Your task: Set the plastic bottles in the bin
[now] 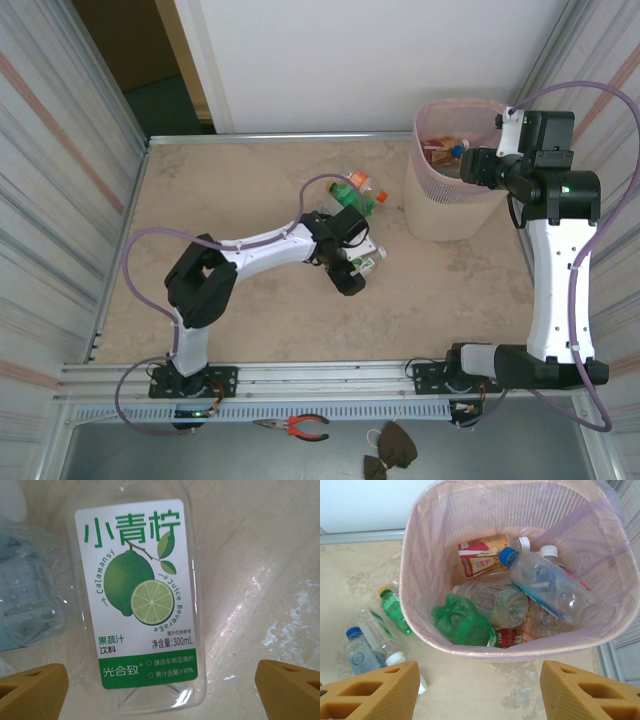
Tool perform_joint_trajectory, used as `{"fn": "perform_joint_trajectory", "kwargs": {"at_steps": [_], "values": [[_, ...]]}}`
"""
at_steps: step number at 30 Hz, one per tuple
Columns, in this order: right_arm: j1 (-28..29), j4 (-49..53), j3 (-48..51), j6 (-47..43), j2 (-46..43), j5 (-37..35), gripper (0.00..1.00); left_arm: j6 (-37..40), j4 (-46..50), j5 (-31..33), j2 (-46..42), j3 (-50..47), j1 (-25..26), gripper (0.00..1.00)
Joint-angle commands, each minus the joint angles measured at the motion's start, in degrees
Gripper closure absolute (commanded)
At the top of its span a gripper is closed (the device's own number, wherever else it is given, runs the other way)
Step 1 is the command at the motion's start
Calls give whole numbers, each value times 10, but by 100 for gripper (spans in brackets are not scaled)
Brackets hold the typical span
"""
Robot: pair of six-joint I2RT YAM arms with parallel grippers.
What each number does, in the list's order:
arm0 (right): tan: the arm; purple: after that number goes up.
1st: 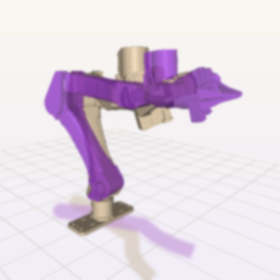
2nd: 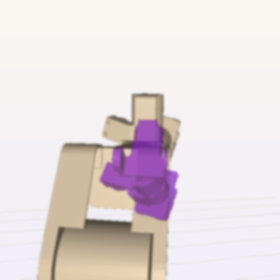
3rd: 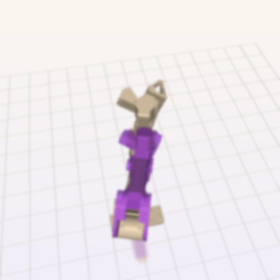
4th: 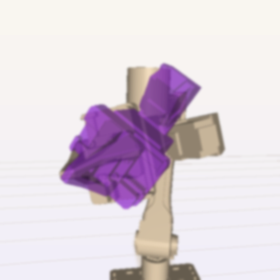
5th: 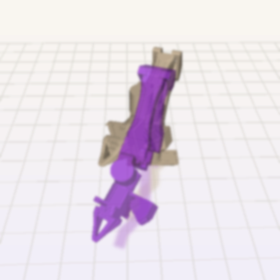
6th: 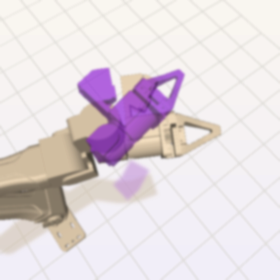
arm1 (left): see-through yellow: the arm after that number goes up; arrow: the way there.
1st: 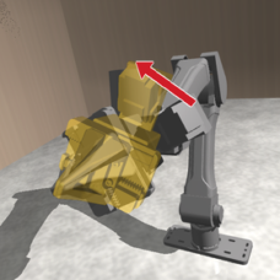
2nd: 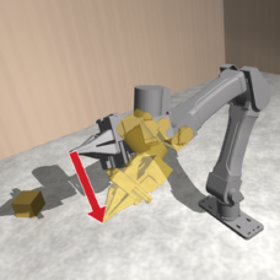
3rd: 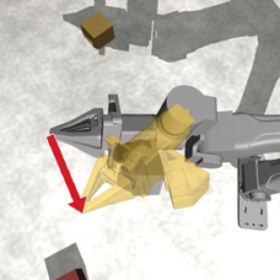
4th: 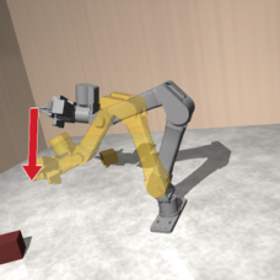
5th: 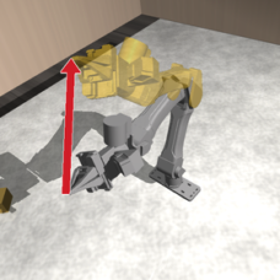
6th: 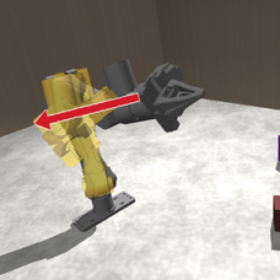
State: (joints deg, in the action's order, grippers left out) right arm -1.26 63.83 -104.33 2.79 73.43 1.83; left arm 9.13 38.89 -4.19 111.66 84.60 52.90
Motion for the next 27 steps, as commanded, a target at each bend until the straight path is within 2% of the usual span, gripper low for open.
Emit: {"fn": "perform_joint_trajectory", "kwargs": {"at_steps": [1, 11, 20, 24, 25, 27], "values": [[-3, -4, 3, 0, -9, 10, 35, 11, 0, 20, 13, 0, 4, 4], [-3, -3, -2, 1, -8, 15, 36, 9, -11, 13, 50, -10, 4, 11], [-1, 1, -6, 2, -11, 15, 36, 12, -20, 32, 54, -27, 4, 22], [2, 2, -10, 4, -13, 13, 37, 14, -22, 32, 48, -29, 4, 32], [4, 2, -10, 5, -15, 12, 37, 13, -22, 33, 46, -30, 4, 30], [3, 2, -10, 5, -17, 6, 37, 17, -26, 30, 38, -32, 4, 32]]}}
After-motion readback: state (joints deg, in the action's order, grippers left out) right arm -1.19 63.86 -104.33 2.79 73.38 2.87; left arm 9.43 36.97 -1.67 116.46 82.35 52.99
